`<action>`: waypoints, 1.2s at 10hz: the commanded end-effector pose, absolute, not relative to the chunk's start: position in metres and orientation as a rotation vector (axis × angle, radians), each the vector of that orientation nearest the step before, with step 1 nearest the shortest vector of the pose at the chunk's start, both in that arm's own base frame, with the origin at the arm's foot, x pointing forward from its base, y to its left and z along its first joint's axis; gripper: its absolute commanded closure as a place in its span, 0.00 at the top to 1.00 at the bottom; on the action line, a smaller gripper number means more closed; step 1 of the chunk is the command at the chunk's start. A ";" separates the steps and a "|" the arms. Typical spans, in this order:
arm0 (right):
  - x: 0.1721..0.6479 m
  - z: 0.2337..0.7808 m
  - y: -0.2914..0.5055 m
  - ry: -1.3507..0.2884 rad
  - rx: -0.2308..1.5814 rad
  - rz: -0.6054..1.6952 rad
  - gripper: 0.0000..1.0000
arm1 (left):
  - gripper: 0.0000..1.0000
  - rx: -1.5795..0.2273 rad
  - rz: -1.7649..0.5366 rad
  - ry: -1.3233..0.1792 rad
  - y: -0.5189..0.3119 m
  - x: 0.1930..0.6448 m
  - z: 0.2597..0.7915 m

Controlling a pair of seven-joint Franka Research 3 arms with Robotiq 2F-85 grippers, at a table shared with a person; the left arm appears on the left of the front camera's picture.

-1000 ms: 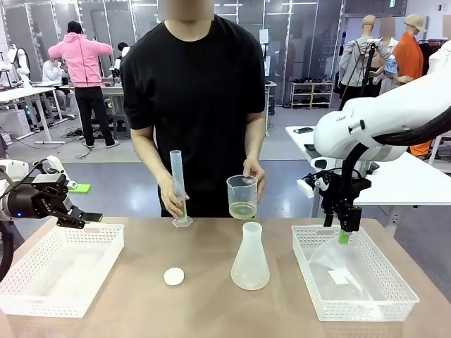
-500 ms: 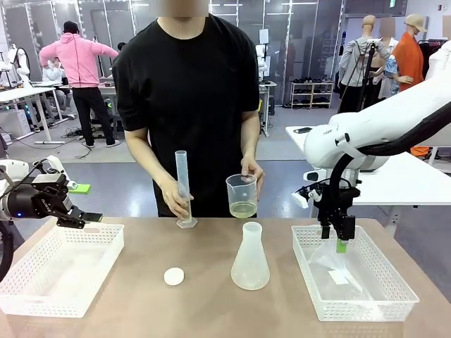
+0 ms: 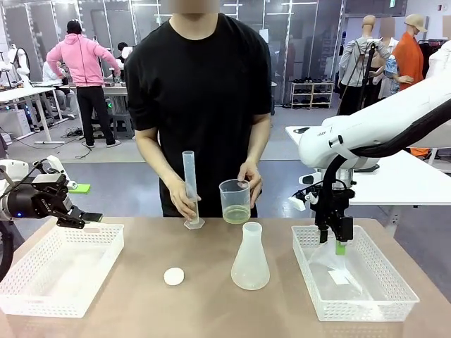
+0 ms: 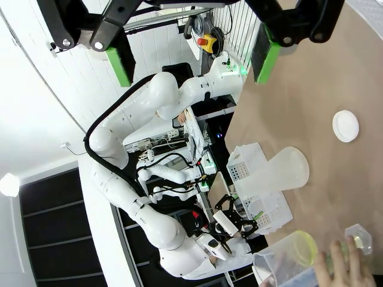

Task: Prepare the solutions needed for the experiment.
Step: Pick up the Plastic Funnel and insert it into the Big flask.

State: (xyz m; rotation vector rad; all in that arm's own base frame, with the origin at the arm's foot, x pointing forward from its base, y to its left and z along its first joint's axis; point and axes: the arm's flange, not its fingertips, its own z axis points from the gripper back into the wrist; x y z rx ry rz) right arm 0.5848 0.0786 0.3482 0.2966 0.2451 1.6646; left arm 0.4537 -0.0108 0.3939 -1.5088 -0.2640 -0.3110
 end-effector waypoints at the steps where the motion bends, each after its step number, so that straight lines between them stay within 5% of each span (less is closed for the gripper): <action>1: 0.592 0.347 0.079 0.281 0.295 1.705 1.00 | 1.00 -1.498 -0.313 -0.273 -0.012 0.454 0.397; 5: 0.597 0.349 0.085 0.374 0.273 1.752 0.95 | 1.00 -1.498 -0.313 -0.273 -0.012 0.454 0.397; 10: 0.604 0.346 0.089 0.419 0.269 1.750 0.46 | 1.00 -1.498 -0.313 -0.273 -0.012 0.454 0.397; 11: 0.606 0.346 0.088 0.415 0.269 1.744 0.54 | 1.00 -1.498 -0.313 -0.273 -0.012 0.454 0.397; 12: 0.606 0.346 0.089 0.414 0.264 1.744 0.27 | 1.00 -1.498 -0.313 -0.273 -0.012 0.454 0.397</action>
